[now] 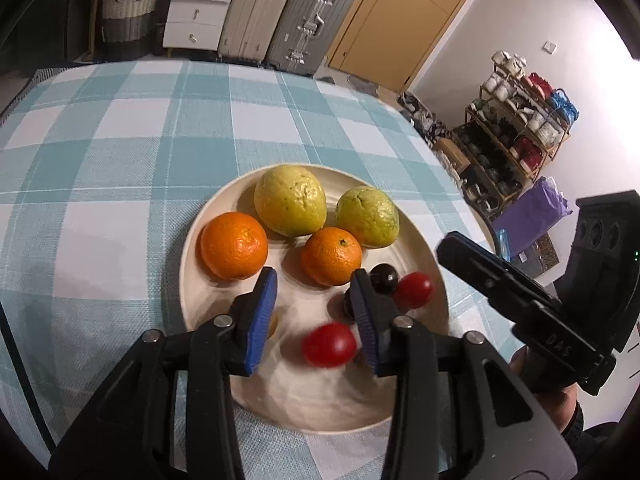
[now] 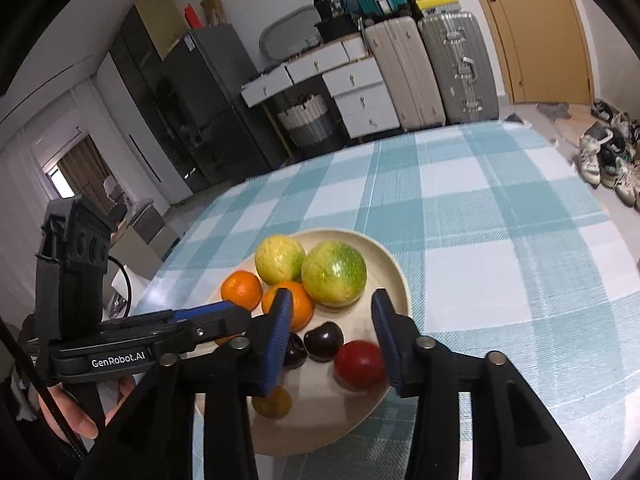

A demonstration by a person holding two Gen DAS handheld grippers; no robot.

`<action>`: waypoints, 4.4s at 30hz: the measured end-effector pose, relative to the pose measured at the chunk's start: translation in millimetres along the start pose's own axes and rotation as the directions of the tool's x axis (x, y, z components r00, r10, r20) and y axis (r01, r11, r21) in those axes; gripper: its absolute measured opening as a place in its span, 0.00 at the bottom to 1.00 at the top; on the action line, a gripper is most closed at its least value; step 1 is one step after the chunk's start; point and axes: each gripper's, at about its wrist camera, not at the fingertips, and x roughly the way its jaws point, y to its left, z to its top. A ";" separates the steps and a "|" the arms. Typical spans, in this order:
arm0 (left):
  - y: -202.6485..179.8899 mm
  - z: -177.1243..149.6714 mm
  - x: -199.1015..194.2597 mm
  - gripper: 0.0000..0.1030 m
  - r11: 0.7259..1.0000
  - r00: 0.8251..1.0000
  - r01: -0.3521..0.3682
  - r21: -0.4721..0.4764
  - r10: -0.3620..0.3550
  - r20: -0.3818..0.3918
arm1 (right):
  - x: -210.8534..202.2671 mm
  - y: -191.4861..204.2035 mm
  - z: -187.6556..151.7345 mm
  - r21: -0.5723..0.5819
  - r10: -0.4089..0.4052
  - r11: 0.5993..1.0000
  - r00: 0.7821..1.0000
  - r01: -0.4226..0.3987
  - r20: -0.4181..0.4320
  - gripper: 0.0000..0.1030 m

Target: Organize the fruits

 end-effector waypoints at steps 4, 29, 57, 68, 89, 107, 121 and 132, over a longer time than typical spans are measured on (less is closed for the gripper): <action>-2.9 -3.2 -14.2 0.36 1.000 1.000 -0.009 0.007 0.009 0.023 | -16.8 2.8 -0.1 -0.006 -0.004 1.000 0.999 0.004 0.040 0.49; -44.6 -35.5 -122.0 0.82 0.971 0.934 -0.225 0.075 0.194 0.302 | -92.7 53.6 -7.1 -0.082 -0.015 0.996 0.983 0.030 0.183 0.82; -47.2 -118.0 -172.9 1.00 0.938 0.785 -0.328 0.110 0.206 0.584 | -117.6 86.9 -63.2 -0.254 -0.062 0.952 0.919 0.172 0.389 1.00; -31.9 -136.3 -158.7 1.00 0.939 0.760 -0.331 0.094 0.207 0.616 | -114.0 88.3 -83.4 -0.285 -0.071 0.934 0.896 0.214 0.439 1.00; -31.7 -128.0 -136.0 1.00 0.904 0.755 -0.423 0.060 0.315 0.576 | -88.3 82.2 -88.9 -0.305 -0.115 0.922 0.922 0.237 0.369 1.00; -31.6 -131.8 -138.1 1.00 0.907 0.746 -0.414 0.079 0.288 0.601 | -90.4 82.1 -89.8 -0.304 -0.114 0.923 0.922 0.237 0.371 1.00; -31.5 -131.7 -138.3 1.00 0.907 0.746 -0.413 0.079 0.288 0.601 | -90.4 81.9 -89.7 -0.304 -0.114 0.923 0.922 0.237 0.371 1.00; -31.1 -131.4 -135.7 1.00 0.909 0.749 -0.408 0.086 0.280 0.600 | -91.6 81.6 -90.5 -0.303 -0.114 0.923 0.922 0.236 0.370 1.00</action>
